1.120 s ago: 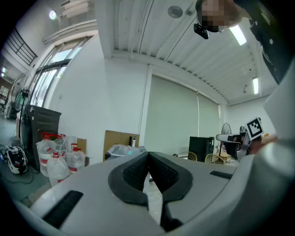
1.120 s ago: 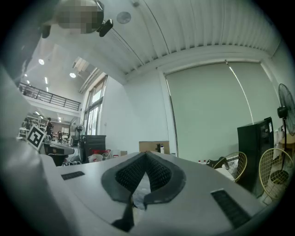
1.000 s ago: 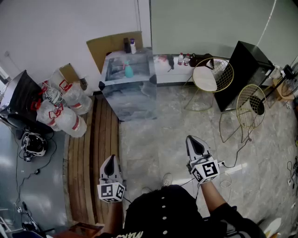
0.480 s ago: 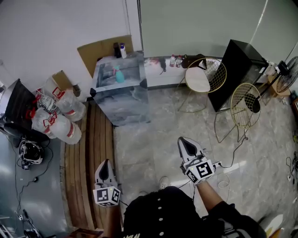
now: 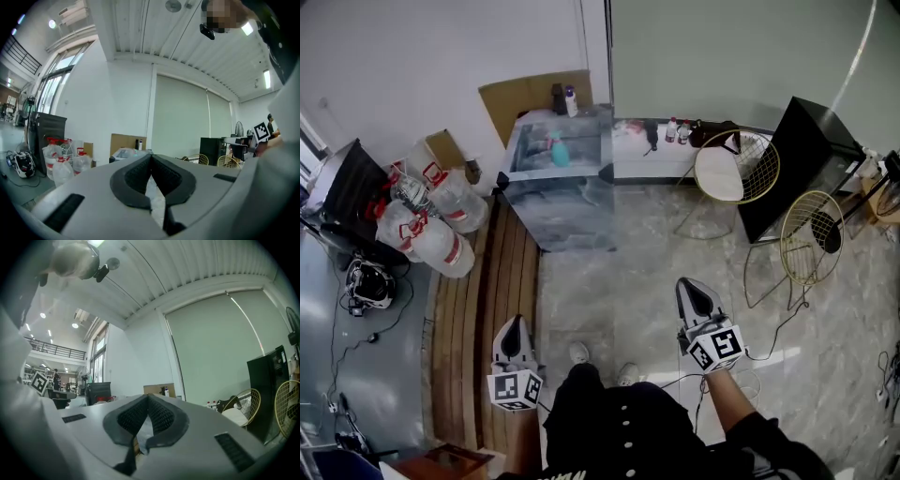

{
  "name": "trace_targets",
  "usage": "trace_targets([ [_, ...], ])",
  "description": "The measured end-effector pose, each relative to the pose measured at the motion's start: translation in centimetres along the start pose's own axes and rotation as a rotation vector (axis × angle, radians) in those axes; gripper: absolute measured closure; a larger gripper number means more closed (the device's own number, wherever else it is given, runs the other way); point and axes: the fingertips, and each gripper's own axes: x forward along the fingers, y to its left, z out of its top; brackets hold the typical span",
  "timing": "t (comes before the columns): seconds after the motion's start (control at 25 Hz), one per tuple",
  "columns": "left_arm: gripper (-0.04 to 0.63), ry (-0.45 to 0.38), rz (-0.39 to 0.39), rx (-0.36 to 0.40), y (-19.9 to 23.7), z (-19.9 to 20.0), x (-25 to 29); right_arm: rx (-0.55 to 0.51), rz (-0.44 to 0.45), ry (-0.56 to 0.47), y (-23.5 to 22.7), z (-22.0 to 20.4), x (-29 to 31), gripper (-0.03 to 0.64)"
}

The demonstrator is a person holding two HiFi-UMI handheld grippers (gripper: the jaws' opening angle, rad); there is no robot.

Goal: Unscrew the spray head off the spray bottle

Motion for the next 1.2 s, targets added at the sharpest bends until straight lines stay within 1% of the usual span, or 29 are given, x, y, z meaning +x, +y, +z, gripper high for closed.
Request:
trace_targets([
  [0.24,0.571,0.002,-0.002,0.001,0.3,-0.8,2.9,-0.004,-0.012,0.014,-1.4,-1.1,2.4,0.604],
  [0.44,0.571,-0.005,-0.008,-0.007,2.0,-0.5,7.4,-0.008,-0.018,0.021,-2.8,-1.3,6.0,0.604],
  [0.56,0.571,-0.015,-0.002,-0.013,3.4,0.1,10.7,-0.031,-0.021,0.030,-3.9,-1.0,9.3,0.604],
  [0.8,0.571,-0.031,-0.018,-0.015,6.1,2.0,17.8,-0.025,-0.030,0.012,-6.0,0.1,16.5,0.604],
  [1.04,0.571,-0.020,-0.039,-0.029,9.7,3.3,24.2,-0.032,-0.039,0.023,-6.5,0.5,23.8,0.604],
  [1.2,0.571,-0.028,-0.040,-0.040,12.8,4.2,28.0,-0.026,-0.049,0.022,-7.0,0.3,28.5,0.604],
])
